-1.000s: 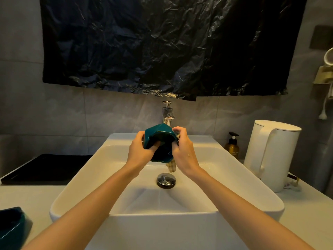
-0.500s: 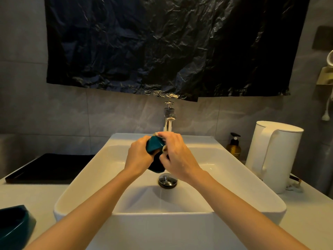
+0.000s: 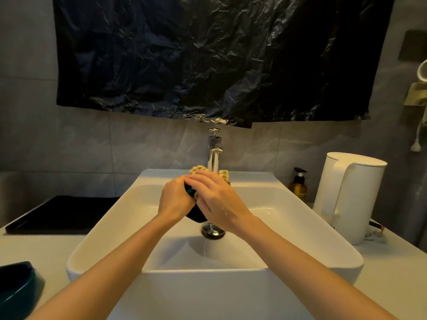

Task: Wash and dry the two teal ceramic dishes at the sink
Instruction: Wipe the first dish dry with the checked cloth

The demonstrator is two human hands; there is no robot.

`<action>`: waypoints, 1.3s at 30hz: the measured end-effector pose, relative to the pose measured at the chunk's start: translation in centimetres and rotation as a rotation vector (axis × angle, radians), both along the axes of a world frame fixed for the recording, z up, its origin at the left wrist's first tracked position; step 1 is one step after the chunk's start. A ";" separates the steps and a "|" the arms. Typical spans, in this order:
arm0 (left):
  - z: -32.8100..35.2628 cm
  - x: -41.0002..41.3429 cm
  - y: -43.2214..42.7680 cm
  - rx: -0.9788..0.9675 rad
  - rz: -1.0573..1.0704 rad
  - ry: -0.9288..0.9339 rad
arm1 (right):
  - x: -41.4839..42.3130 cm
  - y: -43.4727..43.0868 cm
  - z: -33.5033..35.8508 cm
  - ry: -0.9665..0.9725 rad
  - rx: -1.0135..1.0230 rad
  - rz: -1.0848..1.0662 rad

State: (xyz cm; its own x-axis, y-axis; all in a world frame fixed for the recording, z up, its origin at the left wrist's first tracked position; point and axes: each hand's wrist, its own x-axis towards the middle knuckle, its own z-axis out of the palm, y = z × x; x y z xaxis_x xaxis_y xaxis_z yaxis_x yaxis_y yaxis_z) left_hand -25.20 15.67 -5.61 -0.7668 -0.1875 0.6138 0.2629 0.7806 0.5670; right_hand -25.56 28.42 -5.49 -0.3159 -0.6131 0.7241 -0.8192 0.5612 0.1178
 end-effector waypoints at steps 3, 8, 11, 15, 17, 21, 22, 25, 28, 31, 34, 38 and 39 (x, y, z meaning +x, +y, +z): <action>0.2 -0.3 -0.4 0.104 0.024 -0.039 | -0.6 1.1 0.2 -0.120 -0.157 0.013; 0.4 -0.2 -0.5 0.226 -0.046 -0.004 | -0.9 1.8 -0.1 -0.114 -0.221 -0.002; 0.1 -0.2 -0.4 0.140 -0.056 0.010 | -1.0 1.4 0.0 -0.033 -0.111 0.027; 0.6 -0.3 -0.6 0.328 -0.032 -0.029 | -1.5 1.4 -0.3 -0.170 -0.280 0.077; 1.0 -0.3 -0.7 0.525 -0.086 -0.052 | -1.4 1.0 -0.5 -0.301 -0.382 0.105; 1.2 -0.2 -0.7 0.528 -0.128 -0.030 | -1.1 0.3 -0.8 -0.327 -0.432 0.088; 1.2 -0.2 -0.7 0.490 -0.129 -0.023 | -1.2 0.4 -0.7 -0.276 -0.415 0.076; 0.7 -0.4 -0.7 0.323 -0.118 0.023 | -1.7 1.1 -0.4 -0.062 -0.291 0.028; 0.4 -0.4 -0.5 0.209 -0.085 0.058 | -1.9 1.3 -0.4 0.025 -0.199 0.003; 0.7 -0.3 -0.4 0.363 -0.086 0.029 | -1.6 1.0 -0.3 -0.058 -0.310 0.028; 1.1 -0.3 -0.5 0.602 -0.119 -0.022 | -1.2 0.2 -0.4 -0.283 -0.483 0.077; 1.2 -0.3 -0.4 0.676 -0.137 -0.035 | -0.9 -0.3 -0.7 -0.433 -0.611 0.109; 1.3 -0.3 -0.3 0.678 -0.144 -0.035 | -0.9 -0.2 -0.7 -0.476 -0.645 0.112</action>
State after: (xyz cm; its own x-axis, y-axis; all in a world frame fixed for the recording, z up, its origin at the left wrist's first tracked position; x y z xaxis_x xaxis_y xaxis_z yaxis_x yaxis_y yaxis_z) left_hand -25.48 15.39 -4.33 -0.8301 -0.4158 0.3716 0.3101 0.2097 0.9273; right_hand -26.44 28.23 -6.15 -0.6408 -0.1671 0.7493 -0.7553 0.3117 -0.5765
